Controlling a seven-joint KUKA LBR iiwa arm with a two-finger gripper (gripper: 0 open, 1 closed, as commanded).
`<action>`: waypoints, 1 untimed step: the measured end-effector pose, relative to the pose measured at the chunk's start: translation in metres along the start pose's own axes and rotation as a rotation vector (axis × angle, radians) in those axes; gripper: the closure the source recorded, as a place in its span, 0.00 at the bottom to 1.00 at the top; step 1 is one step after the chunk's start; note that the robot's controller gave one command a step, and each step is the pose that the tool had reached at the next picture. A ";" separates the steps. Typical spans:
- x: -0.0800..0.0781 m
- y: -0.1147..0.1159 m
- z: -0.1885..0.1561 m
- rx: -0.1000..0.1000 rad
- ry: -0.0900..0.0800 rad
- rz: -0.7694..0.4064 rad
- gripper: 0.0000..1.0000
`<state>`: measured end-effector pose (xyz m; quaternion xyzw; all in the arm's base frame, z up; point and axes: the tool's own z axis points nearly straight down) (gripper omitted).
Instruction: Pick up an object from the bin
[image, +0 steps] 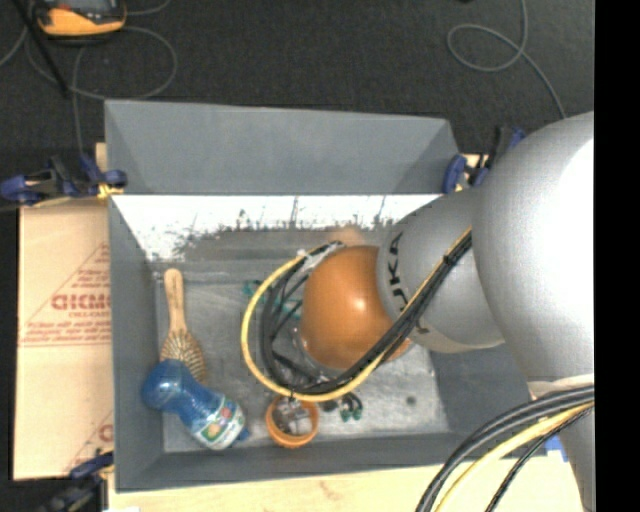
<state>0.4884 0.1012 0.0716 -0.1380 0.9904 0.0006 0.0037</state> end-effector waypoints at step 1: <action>-0.008 -0.002 -0.138 0.002 0.005 0.030 1.00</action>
Offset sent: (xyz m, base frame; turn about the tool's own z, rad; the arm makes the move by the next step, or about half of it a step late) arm 0.0000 0.0000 0.0000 0.0000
